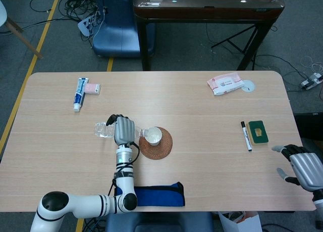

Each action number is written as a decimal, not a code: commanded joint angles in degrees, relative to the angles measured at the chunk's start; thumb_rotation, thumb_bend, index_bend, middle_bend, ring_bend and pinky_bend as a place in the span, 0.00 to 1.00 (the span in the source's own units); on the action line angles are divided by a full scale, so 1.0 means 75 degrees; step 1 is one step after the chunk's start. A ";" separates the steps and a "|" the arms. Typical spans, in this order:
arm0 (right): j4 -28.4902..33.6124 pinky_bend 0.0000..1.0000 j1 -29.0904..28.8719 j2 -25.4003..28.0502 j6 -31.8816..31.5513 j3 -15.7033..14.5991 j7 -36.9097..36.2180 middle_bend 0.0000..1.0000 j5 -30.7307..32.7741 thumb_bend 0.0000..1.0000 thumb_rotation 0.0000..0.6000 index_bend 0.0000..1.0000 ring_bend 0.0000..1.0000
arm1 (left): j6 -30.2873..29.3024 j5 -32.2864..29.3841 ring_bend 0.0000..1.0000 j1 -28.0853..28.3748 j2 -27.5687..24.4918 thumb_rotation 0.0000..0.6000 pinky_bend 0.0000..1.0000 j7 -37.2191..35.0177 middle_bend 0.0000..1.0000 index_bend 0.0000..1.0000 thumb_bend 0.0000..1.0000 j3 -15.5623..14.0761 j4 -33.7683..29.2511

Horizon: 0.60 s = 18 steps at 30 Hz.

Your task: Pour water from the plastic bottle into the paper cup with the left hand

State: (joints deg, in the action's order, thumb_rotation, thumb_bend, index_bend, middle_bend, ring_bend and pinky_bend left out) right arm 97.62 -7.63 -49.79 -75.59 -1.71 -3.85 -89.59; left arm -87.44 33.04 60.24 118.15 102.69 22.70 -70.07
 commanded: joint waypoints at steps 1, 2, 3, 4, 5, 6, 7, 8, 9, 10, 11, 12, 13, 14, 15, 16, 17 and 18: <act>-0.0004 0.33 0.0011 0.0007 -0.0027 0.0007 -0.0016 0.32 -0.0007 0.31 1.00 0.29 0.25 | 0.0067 -0.0136 0.49 -0.0059 -0.0050 1.00 0.53 -0.0167 0.77 0.76 0.13 0.0116 -0.0081; -0.0006 0.33 0.0012 0.0011 -0.0030 0.0009 -0.0023 0.32 -0.0005 0.31 1.00 0.29 0.25 | 0.0107 -0.0217 0.49 -0.0092 -0.0095 1.00 0.53 -0.0253 0.77 0.76 0.13 0.0191 -0.0144; -0.0007 0.33 0.0011 0.0013 -0.0026 0.0008 -0.0027 0.32 -0.0003 0.31 1.00 0.29 0.25 | 0.0135 -0.0285 0.49 -0.0121 -0.0131 1.00 0.53 -0.0323 0.77 0.76 0.13 0.0253 -0.0198; -0.0006 0.33 0.0008 0.0014 -0.0016 0.0007 -0.0026 0.32 0.0000 0.31 1.00 0.29 0.25 | 0.0169 -0.0316 0.49 -0.0143 -0.0179 1.00 0.53 -0.0410 0.77 0.76 0.13 0.0299 -0.0242; -0.0005 0.33 0.0002 0.0013 0.0000 0.0004 -0.0020 0.32 0.0000 0.31 1.00 0.29 0.25 | 0.0237 -0.0263 0.49 -0.0181 -0.0259 1.00 0.53 -0.0601 0.77 0.76 0.13 0.0301 -0.0247; -0.0004 0.33 -0.0003 0.0011 0.0016 0.0001 -0.0011 0.32 0.0000 0.31 1.00 0.29 0.25 | 0.0282 -0.0267 0.49 -0.0217 -0.0305 1.00 0.53 -0.0744 0.77 0.76 0.13 0.0328 -0.0276; 0.0000 0.33 -0.0010 0.0006 0.0036 -0.0004 0.0004 0.32 -0.0001 0.31 1.00 0.29 0.25 | 0.0309 -0.0269 0.49 -0.0264 -0.0367 1.00 0.53 -0.0898 0.77 0.76 0.13 0.0350 -0.0320; -0.0018 0.33 0.0007 -0.0012 0.0037 -0.0026 0.0014 0.32 -0.0010 0.31 1.00 0.29 0.25 | 0.0325 -0.0258 0.49 -0.0298 -0.0417 1.00 0.53 -0.1012 0.77 0.76 0.13 0.0357 -0.0352; -0.0031 0.33 0.0013 -0.0025 0.0033 -0.0035 0.0019 0.32 -0.0018 0.31 1.00 0.29 0.25 | 0.0342 -0.0232 0.49 -0.0333 -0.0470 1.00 0.53 -0.1138 0.77 0.76 0.13 0.0359 -0.0382; -0.0041 0.33 0.0015 -0.0035 0.0033 -0.0038 0.0021 0.32 -0.0022 0.31 1.00 0.29 0.25 | 0.0363 -0.0203 0.49 -0.0372 -0.0527 1.00 0.53 -0.1267 0.77 0.76 0.13 0.0353 -0.0416; -0.0045 0.33 0.0014 -0.0041 0.0034 -0.0037 0.0023 0.32 -0.0021 0.31 1.00 0.29 0.25 | 0.0417 -0.0164 0.49 -0.0439 -0.0623 1.00 0.53 -0.1453 0.77 0.76 0.13 0.0334 -0.0486; -0.0045 0.33 0.0015 -0.0039 0.0030 -0.0034 0.0024 0.32 -0.0018 0.31 1.00 0.29 0.25 | 0.0459 -0.0129 0.49 -0.0501 -0.0703 1.00 0.53 -0.1617 0.77 0.76 0.13 0.0320 -0.0551; -0.0045 0.33 0.0017 -0.0036 0.0020 -0.0028 0.0024 0.32 -0.0013 0.31 1.00 0.29 0.25 | 0.0493 -0.0091 0.49 -0.0569 -0.0786 1.00 0.53 -0.1799 0.77 0.76 0.13 0.0314 -0.0623; -0.0045 0.33 0.0023 -0.0033 0.0001 -0.0019 0.0026 0.32 -0.0004 0.31 1.00 0.29 0.25 | 0.0545 -0.0044 0.49 -0.0667 -0.0907 1.00 0.53 -0.2050 0.77 0.76 0.13 0.0308 -0.0727; -0.0044 0.33 0.0028 -0.0029 -0.0014 -0.0012 0.0027 0.32 0.0003 0.31 1.00 0.29 0.25 | 0.0581 -0.0018 0.49 -0.0746 -0.1000 1.00 0.53 -0.2243 0.77 0.76 0.13 0.0311 -0.0811; -0.0043 0.33 0.0034 -0.0025 -0.0028 -0.0007 0.0025 0.32 0.0010 0.31 1.00 0.29 0.25 | 0.0609 0.0001 0.49 -0.0824 -0.1092 1.00 0.53 -0.2424 0.77 0.76 0.13 0.0315 -0.0892; -0.0042 0.33 0.0039 -0.0020 -0.0039 -0.0002 0.0020 0.32 0.0016 0.31 1.00 0.29 0.25 | 0.0642 0.0016 0.49 -0.0899 -0.1187 1.00 0.53 -0.2596 0.77 0.76 0.13 0.0317 -0.0974; -0.0046 0.33 0.0042 -0.0015 -0.0045 0.0000 0.0019 0.32 0.0019 0.31 1.00 0.29 0.25 | 0.0691 0.0016 0.49 -0.1000 -0.1311 1.00 0.53 -0.2837 0.77 0.76 0.13 0.0341 -0.1092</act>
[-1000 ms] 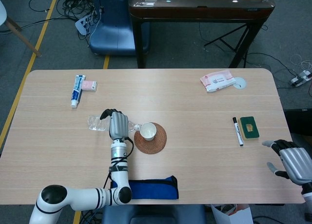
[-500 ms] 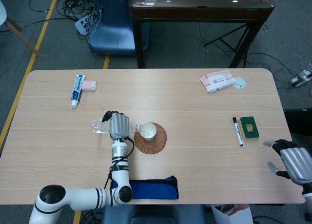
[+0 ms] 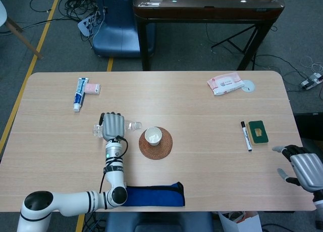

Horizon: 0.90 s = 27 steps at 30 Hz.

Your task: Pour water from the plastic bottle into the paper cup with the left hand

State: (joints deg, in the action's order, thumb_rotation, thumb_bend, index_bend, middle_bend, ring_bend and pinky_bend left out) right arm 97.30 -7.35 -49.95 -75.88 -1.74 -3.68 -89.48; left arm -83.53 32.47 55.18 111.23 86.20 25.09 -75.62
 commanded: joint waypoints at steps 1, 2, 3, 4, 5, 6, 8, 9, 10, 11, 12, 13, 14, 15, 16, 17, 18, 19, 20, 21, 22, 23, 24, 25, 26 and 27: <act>-0.0003 0.33 0.0006 0.0008 -0.0010 0.0004 -0.0003 0.32 0.0004 0.31 1.00 0.29 0.25 | 0.0204 0.0086 0.49 -0.0399 -0.0479 1.00 0.53 -0.0810 0.77 0.76 0.13 0.0041 -0.0437; -0.0003 0.33 0.0006 0.0009 -0.0012 0.0006 -0.0001 0.32 0.0003 0.31 1.00 0.29 0.25 | 0.0237 0.0079 0.49 -0.0466 -0.0573 1.00 0.53 -0.0956 0.77 0.76 0.13 0.0049 -0.0521; -0.0003 0.33 0.0006 0.0009 -0.0013 0.0007 0.0002 0.32 0.0003 0.31 1.00 0.29 0.25 | 0.0282 0.0073 0.49 -0.0552 -0.0698 1.00 0.53 -0.1152 0.77 0.76 0.13 0.0064 -0.0636; -0.0006 0.33 0.0007 0.0008 -0.0009 0.0006 0.0005 0.32 0.0005 0.31 1.00 0.29 0.25 | 0.0332 0.0090 0.49 -0.0639 -0.0818 1.00 0.53 -0.1383 0.77 0.76 0.13 0.0077 -0.0742; -0.0010 0.33 0.0007 0.0005 -0.0008 0.0006 0.0010 0.32 0.0006 0.31 1.00 0.29 0.25 | 0.0386 0.0116 0.50 -0.0707 -0.0906 1.00 0.54 -0.1586 0.77 0.76 0.13 0.0083 -0.0817; -0.0015 0.33 0.0007 0.0001 -0.0005 0.0006 0.0018 0.32 0.0009 0.31 1.00 0.29 0.25 | 0.0436 0.0143 0.50 -0.0779 -0.0986 1.00 0.54 -0.1811 0.77 0.76 0.13 0.0099 -0.0889; -0.0022 0.33 0.0003 -0.0008 0.0011 0.0006 0.0032 0.32 0.0019 0.31 1.00 0.29 0.25 | 0.0542 0.0214 0.50 -0.0934 -0.1157 1.00 0.55 -0.2302 0.77 0.76 0.13 0.0113 -0.1029; -0.0024 0.33 0.0002 -0.0014 0.0020 0.0005 0.0038 0.32 0.0023 0.31 1.00 0.29 0.25 | 0.0585 0.0261 0.50 -0.0997 -0.1227 1.00 0.55 -0.2520 0.77 0.76 0.13 0.0116 -0.1080; -0.0028 0.33 0.0000 -0.0019 0.0027 0.0005 0.0046 0.32 0.0028 0.31 1.00 0.29 0.25 | 0.0622 0.0327 0.50 -0.1058 -0.1285 1.00 0.55 -0.2751 0.77 0.76 0.13 0.0115 -0.1120; -0.0033 0.33 -0.0002 -0.0024 0.0039 0.0003 0.0054 0.32 0.0035 0.31 1.00 0.29 0.25 | 0.0676 0.0431 0.50 -0.1142 -0.1362 1.00 0.55 -0.3072 0.77 0.76 0.13 0.0103 -0.1166; -0.0031 0.33 -0.0004 -0.0027 0.0046 0.0004 0.0060 0.32 0.0039 0.31 1.00 0.29 0.25 | 0.0708 0.0503 0.50 -0.1211 -0.1411 1.00 0.55 -0.3327 0.77 0.76 0.13 0.0100 -0.1196; -0.0031 0.33 -0.0005 -0.0030 0.0051 0.0004 0.0066 0.32 0.0045 0.31 1.00 0.29 0.25 | 0.0732 0.0569 0.50 -0.1280 -0.1454 1.00 0.55 -0.3575 0.77 0.76 0.13 0.0099 -0.1219; -0.0033 0.33 -0.0005 -0.0033 0.0055 0.0006 0.0078 0.32 0.0051 0.31 1.00 0.29 0.25 | 0.0765 0.0646 0.50 -0.1374 -0.1504 1.00 0.55 -0.3917 0.77 0.76 0.13 0.0108 -0.1239; -0.0037 0.33 -0.0005 -0.0036 0.0057 0.0007 0.0084 0.32 0.0057 0.31 1.00 0.29 0.25 | 0.0779 0.0691 0.50 -0.1441 -0.1533 1.00 0.55 -0.4158 0.77 0.76 0.13 0.0118 -0.1241; -0.0038 0.33 -0.0004 -0.0039 0.0059 0.0007 0.0088 0.32 0.0060 0.31 1.00 0.29 0.25 | 0.0804 0.0737 0.50 -0.1504 -0.1564 1.00 0.55 -0.4391 0.77 0.76 0.13 0.0125 -0.1239; -0.0038 0.33 -0.0005 -0.0043 0.0063 0.0008 0.0095 0.32 0.0065 0.31 1.00 0.29 0.25 | 0.0832 0.0792 0.50 -0.1580 -0.1597 1.00 0.55 -0.4684 0.77 0.76 0.13 0.0136 -0.1217; -0.0039 0.33 -0.0005 -0.0046 0.0066 0.0008 0.0103 0.32 0.0070 0.31 1.00 0.29 0.25 | 0.0849 0.0816 0.50 -0.1627 -0.1618 1.00 0.55 -0.4853 0.77 0.76 0.13 0.0133 -0.1194; -0.0041 0.33 -0.0005 -0.0049 0.0067 0.0009 0.0108 0.32 0.0072 0.31 1.00 0.29 0.25 | 0.0876 0.0820 0.50 -0.1668 -0.1641 1.00 0.55 -0.4995 0.77 0.76 0.13 0.0129 -0.1175; -0.0043 0.33 -0.0004 -0.0052 0.0069 0.0009 0.0112 0.32 0.0077 0.31 1.00 0.29 0.25 | 0.0900 0.0798 0.50 -0.1703 -0.1661 1.00 0.55 -0.5102 0.77 0.76 0.13 0.0130 -0.1159; -0.0044 0.33 -0.0004 -0.0054 0.0073 0.0010 0.0110 0.32 0.0084 0.31 1.00 0.29 0.25 | 0.0944 0.0723 0.50 -0.1745 -0.1689 1.00 0.55 -0.5218 0.77 0.76 0.13 0.0144 -0.1168; -0.0043 0.33 -0.0003 -0.0054 0.0074 0.0011 0.0106 0.32 0.0088 0.31 1.00 0.29 0.25 | 0.0985 0.0652 0.50 -0.1777 -0.1711 1.00 0.55 -0.5318 0.77 0.76 0.13 0.0172 -0.1195; -0.0043 0.33 -0.0004 -0.0055 0.0075 0.0014 0.0105 0.32 0.0094 0.31 1.00 0.29 0.25 | 0.1026 0.0576 0.50 -0.1809 -0.1732 1.00 0.55 -0.5423 0.77 0.76 0.13 0.0205 -0.1223; -0.0046 0.33 -0.0003 -0.0056 0.0073 0.0018 0.0108 0.32 0.0101 0.31 1.00 0.29 0.25 | 0.1082 0.0500 0.50 -0.1851 -0.1762 1.00 0.55 -0.5578 0.77 0.76 0.13 0.0243 -0.1254; -0.0050 0.33 -0.0003 -0.0060 0.0073 0.0020 0.0111 0.32 0.0107 0.31 1.00 0.29 0.25 | 0.1124 0.0467 0.50 -0.1884 -0.1782 1.00 0.55 -0.5705 0.77 0.76 0.13 0.0260 -0.1260; -0.0052 0.33 -0.0002 -0.0064 0.0076 0.0020 0.0117 0.32 0.0111 0.31 1.00 0.29 0.25 | 0.1159 0.0446 0.50 -0.1916 -0.1798 1.00 0.55 -0.5826 0.77 0.76 0.13 0.0269 -0.1250; -0.0054 0.33 -0.0003 -0.0066 0.0083 0.0019 0.0124 0.32 0.0116 0.31 1.00 0.29 0.25 | 0.1210 0.0432 0.50 -0.1953 -0.1816 1.00 0.55 -0.5972 0.77 0.76 0.13 0.0261 -0.1218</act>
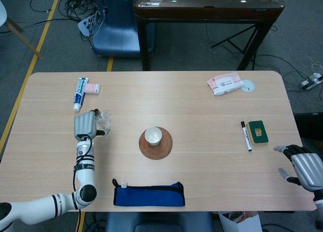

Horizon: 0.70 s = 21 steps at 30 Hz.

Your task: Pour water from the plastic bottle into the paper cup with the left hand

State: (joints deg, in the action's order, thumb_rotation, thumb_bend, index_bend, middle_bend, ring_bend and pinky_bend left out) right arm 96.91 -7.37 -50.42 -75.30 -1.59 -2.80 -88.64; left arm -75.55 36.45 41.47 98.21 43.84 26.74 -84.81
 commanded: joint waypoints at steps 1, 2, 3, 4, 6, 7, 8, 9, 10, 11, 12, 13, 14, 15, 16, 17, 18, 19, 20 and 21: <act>-0.0003 0.33 0.0000 -0.0005 0.0011 -0.0002 0.0012 0.32 0.0008 0.31 1.00 0.29 0.25 | 0.0183 -0.0100 0.49 -0.0152 -0.0090 1.00 0.54 -0.0432 0.77 0.76 0.13 0.0031 0.0039; -0.0003 0.33 -0.0002 -0.0009 0.0017 -0.0002 0.0015 0.32 0.0009 0.31 1.00 0.29 0.25 | 0.0212 -0.0106 0.49 -0.0174 -0.0097 1.00 0.54 -0.0527 0.77 0.76 0.13 0.0023 0.0074; -0.0004 0.33 -0.0004 -0.0011 0.0022 -0.0002 0.0018 0.32 0.0013 0.31 1.00 0.29 0.25 | 0.0246 -0.0123 0.49 -0.0193 -0.0109 1.00 0.54 -0.0596 0.77 0.76 0.13 0.0009 0.0105; -0.0005 0.33 -0.0004 -0.0013 0.0024 -0.0002 0.0021 0.32 0.0016 0.31 1.00 0.29 0.25 | 0.0278 -0.0139 0.49 -0.0202 -0.0123 1.00 0.53 -0.0641 0.77 0.76 0.13 -0.0007 0.0124; -0.0006 0.33 -0.0003 -0.0023 0.0029 0.0003 0.0021 0.32 0.0032 0.31 1.00 0.29 0.25 | 0.0391 -0.0288 0.49 -0.0237 -0.0165 1.00 0.53 -0.0795 0.77 0.76 0.13 0.0024 0.0170; -0.0003 0.33 -0.0003 -0.0025 0.0031 0.0003 0.0020 0.32 0.0036 0.31 1.00 0.29 0.25 | 0.0447 -0.0353 0.49 -0.0246 -0.0184 1.00 0.53 -0.0891 0.77 0.76 0.13 0.0060 0.0189; -0.0003 0.33 -0.0001 -0.0023 0.0029 0.0004 0.0023 0.32 0.0038 0.31 1.00 0.29 0.25 | 0.0486 -0.0408 0.49 -0.0254 -0.0194 1.00 0.53 -0.0968 0.77 0.76 0.13 0.0091 0.0200; -0.0002 0.33 -0.0001 -0.0022 0.0030 0.0004 0.0027 0.32 0.0039 0.31 1.00 0.29 0.25 | 0.0525 -0.0460 0.49 -0.0263 -0.0205 1.00 0.53 -0.1047 0.77 0.76 0.13 0.0122 0.0205; 0.0002 0.33 0.0000 -0.0021 0.0028 0.0005 0.0030 0.32 0.0041 0.31 1.00 0.29 0.25 | 0.0561 -0.0506 0.49 -0.0272 -0.0213 1.00 0.53 -0.1134 0.77 0.76 0.13 0.0153 0.0212; 0.0006 0.33 0.0002 -0.0017 0.0024 0.0006 0.0032 0.32 0.0041 0.31 1.00 0.29 0.25 | 0.0605 -0.0560 0.49 -0.0288 -0.0221 1.00 0.53 -0.1254 0.77 0.76 0.13 0.0189 0.0222; 0.0007 0.33 0.0002 -0.0017 0.0024 0.0006 0.0037 0.32 0.0041 0.31 1.00 0.29 0.25 | 0.0633 -0.0592 0.49 -0.0301 -0.0222 1.00 0.53 -0.1353 0.77 0.76 0.13 0.0215 0.0231; 0.0009 0.33 0.0002 -0.0017 0.0025 0.0006 0.0041 0.32 0.0042 0.31 1.00 0.29 0.25 | 0.0655 -0.0620 0.49 -0.0318 -0.0219 1.00 0.52 -0.1464 0.77 0.76 0.13 0.0245 0.0244; 0.0010 0.33 0.0000 -0.0019 0.0027 0.0007 0.0043 0.32 0.0043 0.31 1.00 0.29 0.25 | 0.0683 -0.0647 0.49 -0.0343 -0.0209 1.00 0.51 -0.1633 0.77 0.76 0.13 0.0289 0.0265; 0.0009 0.33 0.0000 -0.0021 0.0030 0.0008 0.0043 0.32 0.0044 0.31 1.00 0.29 0.25 | 0.0698 -0.0660 0.49 -0.0369 -0.0204 1.00 0.50 -0.1776 0.77 0.76 0.13 0.0325 0.0275; 0.0004 0.33 0.0002 -0.0024 0.0032 0.0004 0.0046 0.32 0.0042 0.31 1.00 0.29 0.25 | 0.0724 -0.0679 0.49 -0.0402 -0.0196 1.00 0.49 -0.1965 0.77 0.76 0.13 0.0375 0.0285; 0.0004 0.33 0.0001 -0.0026 0.0033 0.0002 0.0049 0.32 0.0040 0.31 1.00 0.29 0.25 | 0.0748 -0.0690 0.49 -0.0426 -0.0193 1.00 0.48 -0.2101 0.77 0.76 0.13 0.0408 0.0291; 0.0002 0.33 0.0001 -0.0027 0.0035 0.0002 0.0051 0.32 0.0040 0.31 1.00 0.29 0.25 | 0.0774 -0.0687 0.49 -0.0452 -0.0193 1.00 0.47 -0.2239 0.77 0.76 0.13 0.0435 0.0294; 0.0004 0.33 0.0000 -0.0027 0.0036 0.0002 0.0056 0.32 0.0039 0.31 1.00 0.29 0.25 | 0.0786 -0.0656 0.49 -0.0477 -0.0191 1.00 0.47 -0.2379 0.77 0.76 0.13 0.0453 0.0312; 0.0007 0.33 0.0001 -0.0027 0.0035 0.0002 0.0061 0.32 0.0039 0.31 1.00 0.29 0.25 | 0.0781 -0.0593 0.49 -0.0508 -0.0179 1.00 0.46 -0.2543 0.77 0.76 0.13 0.0452 0.0356; 0.0010 0.33 0.0004 -0.0027 0.0031 0.0003 0.0063 0.32 0.0042 0.31 1.00 0.29 0.25 | 0.0777 -0.0541 0.49 -0.0529 -0.0170 1.00 0.46 -0.2641 0.77 0.76 0.13 0.0435 0.0392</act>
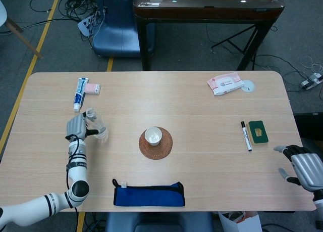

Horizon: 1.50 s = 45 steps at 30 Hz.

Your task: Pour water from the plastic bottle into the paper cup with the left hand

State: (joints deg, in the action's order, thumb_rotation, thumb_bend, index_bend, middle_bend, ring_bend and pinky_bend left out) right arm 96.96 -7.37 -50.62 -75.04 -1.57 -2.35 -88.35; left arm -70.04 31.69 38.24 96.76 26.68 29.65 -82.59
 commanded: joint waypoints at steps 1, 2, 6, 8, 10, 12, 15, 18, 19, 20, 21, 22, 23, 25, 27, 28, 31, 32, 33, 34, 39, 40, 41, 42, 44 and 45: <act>0.0005 0.33 0.0004 0.0000 -0.0008 0.0003 0.0003 0.32 0.0005 0.31 1.00 0.29 0.25 | 0.0044 0.0138 0.49 -0.0120 0.0027 1.00 0.46 -0.0447 0.77 0.76 0.13 0.0031 0.0124; 0.0007 0.33 0.0006 0.0003 -0.0012 0.0003 0.0000 0.32 0.0004 0.31 1.00 0.29 0.25 | 0.0035 0.0179 0.49 -0.0147 0.0038 1.00 0.46 -0.0557 0.77 0.76 0.13 0.0016 0.0168; 0.0011 0.33 0.0009 0.0012 -0.0018 0.0000 -0.0008 0.32 -0.0006 0.31 1.00 0.29 0.25 | 0.0073 0.0209 0.49 -0.0220 0.0066 1.00 0.46 -0.0842 0.77 0.76 0.13 -0.0014 0.0303; 0.0016 0.33 0.0009 0.0015 -0.0010 -0.0004 0.0001 0.32 -0.0007 0.31 1.00 0.29 0.25 | 0.0105 0.0201 0.49 -0.0245 0.0078 1.00 0.46 -0.0933 0.77 0.75 0.13 -0.0039 0.0371; 0.0016 0.33 0.0006 0.0011 0.0004 -0.0007 0.0012 0.32 -0.0001 0.31 1.00 0.29 0.25 | 0.0141 0.0207 0.49 -0.0260 0.0090 1.00 0.46 -0.1000 0.77 0.75 0.14 -0.0070 0.0432; 0.0019 0.33 0.0002 0.0009 0.0023 -0.0010 0.0024 0.32 0.0008 0.31 1.00 0.29 0.25 | 0.0175 0.0232 0.49 -0.0277 0.0104 1.00 0.45 -0.1095 0.77 0.74 0.14 -0.0093 0.0489; 0.0013 0.33 -0.0001 0.0002 0.0045 -0.0010 0.0030 0.32 0.0030 0.31 1.00 0.29 0.25 | 0.0234 0.0310 0.48 -0.0297 0.0124 1.00 0.44 -0.1255 0.77 0.73 0.14 -0.0126 0.0574; 0.0004 0.33 -0.0003 -0.0001 0.0054 -0.0005 0.0029 0.32 0.0047 0.31 1.00 0.29 0.25 | 0.0300 0.0363 0.48 -0.0328 0.0112 1.00 0.43 -0.1407 0.75 0.72 0.14 -0.0140 0.0608; 0.0003 0.33 -0.0003 0.0001 0.0053 -0.0004 0.0025 0.32 0.0047 0.31 1.00 0.29 0.25 | 0.0302 0.0391 0.48 -0.0337 0.0118 1.00 0.43 -0.1453 0.75 0.72 0.15 -0.0148 0.0627; 0.0002 0.33 -0.0003 0.0001 0.0053 -0.0004 0.0024 0.32 0.0046 0.31 1.00 0.29 0.25 | 0.0315 0.0419 0.48 -0.0352 0.0119 1.00 0.43 -0.1516 0.75 0.72 0.15 -0.0156 0.0636; 0.0002 0.33 -0.0003 0.0002 0.0053 -0.0005 0.0024 0.32 0.0044 0.31 1.00 0.29 0.25 | 0.0317 0.0443 0.48 -0.0361 0.0122 1.00 0.42 -0.1560 0.74 0.71 0.15 -0.0160 0.0650; 0.0004 0.33 -0.0002 0.0004 0.0051 -0.0006 0.0023 0.32 0.0040 0.31 1.00 0.29 0.25 | 0.0319 0.0466 0.48 -0.0369 0.0129 1.00 0.42 -0.1601 0.73 0.70 0.15 -0.0167 0.0669; 0.0007 0.33 -0.0003 0.0004 0.0050 -0.0006 0.0025 0.32 0.0036 0.31 1.00 0.29 0.25 | 0.0333 0.0483 0.48 -0.0378 0.0137 1.00 0.42 -0.1645 0.73 0.70 0.15 -0.0178 0.0696; 0.0010 0.33 -0.0001 0.0008 0.0047 -0.0008 0.0024 0.32 0.0032 0.31 1.00 0.29 0.25 | 0.0379 0.0496 0.47 -0.0390 0.0142 1.00 0.41 -0.1699 0.71 0.69 0.15 -0.0199 0.0728; 0.0010 0.33 0.0002 0.0012 0.0041 -0.0007 0.0016 0.32 0.0033 0.31 1.00 0.29 0.25 | 0.0436 0.0522 0.46 -0.0400 0.0147 1.00 0.40 -0.1743 0.70 0.69 0.15 -0.0238 0.0770; 0.0011 0.33 0.0002 0.0012 0.0041 -0.0006 0.0014 0.32 0.0034 0.31 1.00 0.29 0.25 | 0.0455 0.0540 0.45 -0.0403 0.0152 1.00 0.40 -0.1761 0.69 0.68 0.15 -0.0257 0.0792; 0.0013 0.33 0.0004 0.0017 0.0035 -0.0006 0.0009 0.32 0.0028 0.31 1.00 0.29 0.25 | 0.0512 0.0589 0.41 -0.0413 0.0166 1.00 0.37 -0.1815 0.63 0.64 0.15 -0.0310 0.0854; 0.0014 0.33 0.0004 0.0019 0.0033 -0.0009 0.0010 0.32 0.0022 0.31 1.00 0.29 0.25 | 0.0537 0.0595 0.40 -0.0417 0.0168 1.00 0.36 -0.1841 0.62 0.64 0.15 -0.0318 0.0875; 0.0015 0.33 0.0005 0.0021 0.0031 -0.0009 0.0009 0.32 0.0019 0.31 1.00 0.29 0.25 | 0.0552 0.0602 0.39 -0.0422 0.0170 1.00 0.35 -0.1863 0.61 0.63 0.15 -0.0323 0.0890; 0.0015 0.33 0.0004 0.0022 0.0033 -0.0009 0.0007 0.32 0.0018 0.31 1.00 0.29 0.25 | 0.0567 0.0611 0.38 -0.0425 0.0171 1.00 0.35 -0.1882 0.60 0.63 0.15 -0.0329 0.0911; 0.0008 0.33 0.0000 0.0024 0.0046 -0.0006 -0.0005 0.32 0.0031 0.31 1.00 0.29 0.25 | 0.0689 0.0665 0.33 -0.0455 0.0143 1.00 0.30 -0.1980 0.54 0.57 0.15 -0.0383 0.0976; 0.0005 0.33 -0.0001 0.0023 0.0049 -0.0006 -0.0008 0.32 0.0035 0.31 1.00 0.29 0.25 | 0.0712 0.0675 0.32 -0.0463 0.0132 1.00 0.30 -0.1999 0.53 0.56 0.15 -0.0391 0.0980; 0.0002 0.33 -0.0003 0.0020 0.0054 -0.0004 -0.0011 0.32 0.0040 0.31 1.00 0.29 0.25 | 0.0737 0.0690 0.31 -0.0469 0.0124 1.00 0.29 -0.2028 0.51 0.53 0.15 -0.0399 0.0994; -0.0002 0.33 -0.0004 0.0020 0.0057 -0.0003 -0.0012 0.32 0.0042 0.31 1.00 0.29 0.25 | 0.0755 0.0697 0.29 -0.0476 0.0118 1.00 0.28 -0.2043 0.49 0.51 0.15 -0.0408 0.1001; -0.0007 0.33 -0.0006 0.0017 0.0060 -0.0002 -0.0013 0.32 0.0043 0.31 1.00 0.29 0.25 | 0.0793 0.0701 0.26 -0.0486 0.0100 1.00 0.26 -0.2067 0.45 0.47 0.15 -0.0419 0.1001; -0.0010 0.33 -0.0006 0.0014 0.0063 -0.0003 -0.0012 0.32 0.0043 0.31 1.00 0.29 0.25 | 0.0806 0.0709 0.24 -0.0491 0.0091 1.00 0.26 -0.2079 0.42 0.44 0.15 -0.0427 0.1002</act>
State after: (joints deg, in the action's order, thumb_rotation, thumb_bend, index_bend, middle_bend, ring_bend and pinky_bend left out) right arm 96.89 -7.41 -50.52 -74.57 -1.59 -2.44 -88.03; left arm -64.02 36.98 34.59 97.47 11.12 26.48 -75.08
